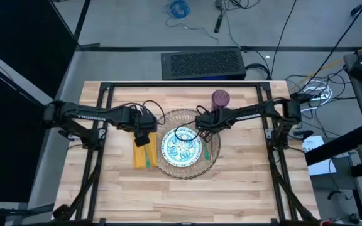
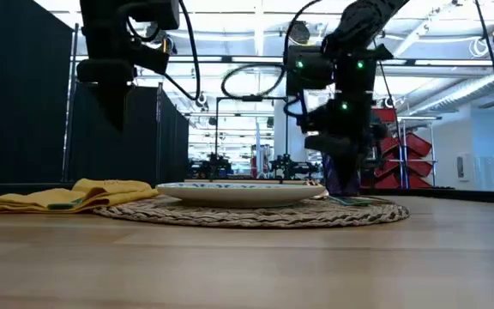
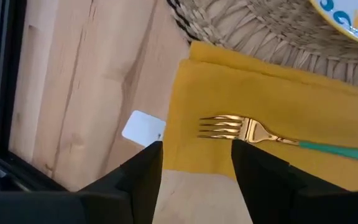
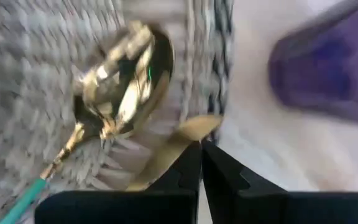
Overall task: Set table place
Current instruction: Return to Home Position
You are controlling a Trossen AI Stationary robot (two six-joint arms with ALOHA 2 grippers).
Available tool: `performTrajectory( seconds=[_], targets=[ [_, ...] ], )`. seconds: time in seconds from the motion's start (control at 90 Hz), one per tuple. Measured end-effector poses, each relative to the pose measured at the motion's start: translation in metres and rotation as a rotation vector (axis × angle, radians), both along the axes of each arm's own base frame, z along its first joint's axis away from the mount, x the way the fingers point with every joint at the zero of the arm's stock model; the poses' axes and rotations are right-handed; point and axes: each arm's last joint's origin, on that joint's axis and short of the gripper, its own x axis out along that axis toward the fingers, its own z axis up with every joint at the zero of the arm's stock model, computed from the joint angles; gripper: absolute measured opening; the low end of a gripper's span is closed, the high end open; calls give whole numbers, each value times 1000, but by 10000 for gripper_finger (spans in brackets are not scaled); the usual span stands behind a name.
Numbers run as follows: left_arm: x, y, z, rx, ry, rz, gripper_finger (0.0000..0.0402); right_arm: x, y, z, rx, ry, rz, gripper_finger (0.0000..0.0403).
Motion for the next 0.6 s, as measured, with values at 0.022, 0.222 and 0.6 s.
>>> performTrajectory(
  seconds=[0.022,0.222,0.6],
  targets=[
    [0,0,0,0,1,-3,178,3,1,5,-12,-13,19,1],
    [0,-1,13,66,-35,-97,178,21,18,79,-49,-178,155,38],
    [-98,-9,143,280,-572,-186,178,-31,58,222,229,-516,606,102]
  ],
)
